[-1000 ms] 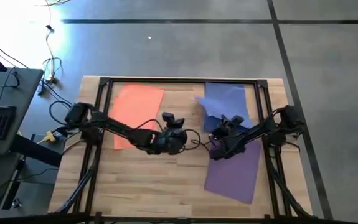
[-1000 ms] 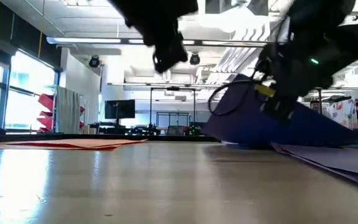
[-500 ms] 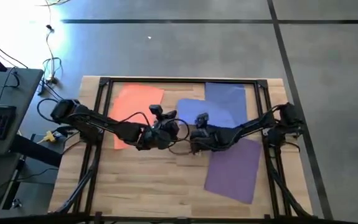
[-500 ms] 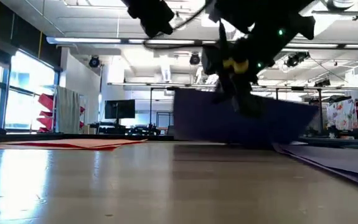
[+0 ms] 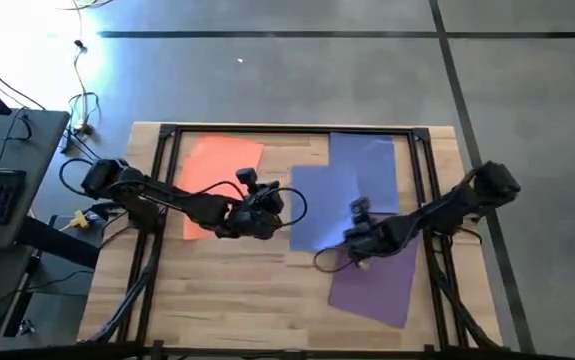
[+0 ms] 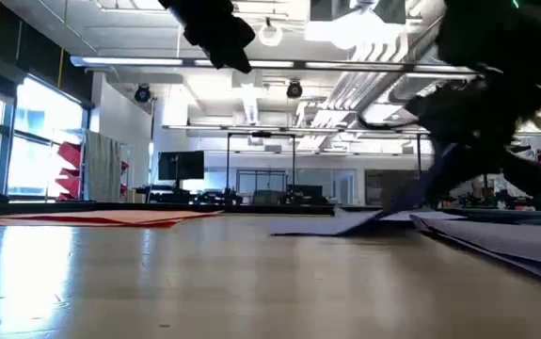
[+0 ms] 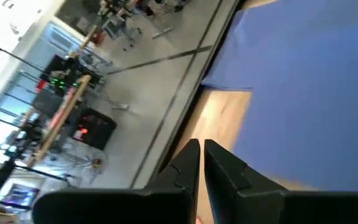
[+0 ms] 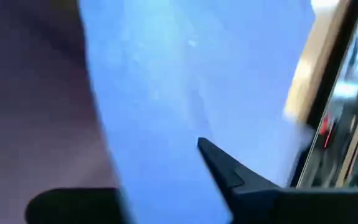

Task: Organize paper
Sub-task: Stack the blue paper on top of the blue paper

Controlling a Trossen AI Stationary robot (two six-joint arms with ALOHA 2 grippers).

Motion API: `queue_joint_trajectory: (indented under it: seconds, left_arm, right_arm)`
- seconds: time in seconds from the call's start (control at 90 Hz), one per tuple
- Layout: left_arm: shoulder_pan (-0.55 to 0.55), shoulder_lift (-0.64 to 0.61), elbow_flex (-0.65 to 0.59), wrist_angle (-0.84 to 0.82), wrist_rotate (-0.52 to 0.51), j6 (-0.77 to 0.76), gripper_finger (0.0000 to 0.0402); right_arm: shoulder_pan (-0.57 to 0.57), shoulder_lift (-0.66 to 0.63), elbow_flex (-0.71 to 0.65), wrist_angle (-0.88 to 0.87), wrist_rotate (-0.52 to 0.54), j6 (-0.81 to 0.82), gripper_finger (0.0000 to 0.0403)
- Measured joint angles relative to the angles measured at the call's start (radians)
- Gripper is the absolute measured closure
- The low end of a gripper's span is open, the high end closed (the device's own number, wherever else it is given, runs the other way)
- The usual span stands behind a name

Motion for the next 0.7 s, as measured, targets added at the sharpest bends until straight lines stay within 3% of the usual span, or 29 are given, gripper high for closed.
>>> queue_joint_trajectory:
  seconds: [0.1,0.233,0.511,0.7]
  left_arm:
    - [0.002,0.0,0.0,0.0,0.022,0.0,0.0402]
    - [0.008,0.0,0.0,0.003,0.035,-0.001,0.0402]
    - [0.003,0.016,0.0,0.003,0.047,-0.025,0.0402]
    - [0.017,0.019,0.0,0.004,0.092,-0.032,0.0402]
  right_arm:
    - [-0.018,-0.047,-0.01,0.025,0.054,0.006,0.0403]
    - [-0.085,-0.082,0.053,-0.071,0.172,0.03,0.0403]
    - [-0.263,-0.089,0.065,-0.149,-0.046,-0.197,0.0403]
    - [-0.27,-0.092,0.065,-0.165,0.005,-0.575,0.0403]
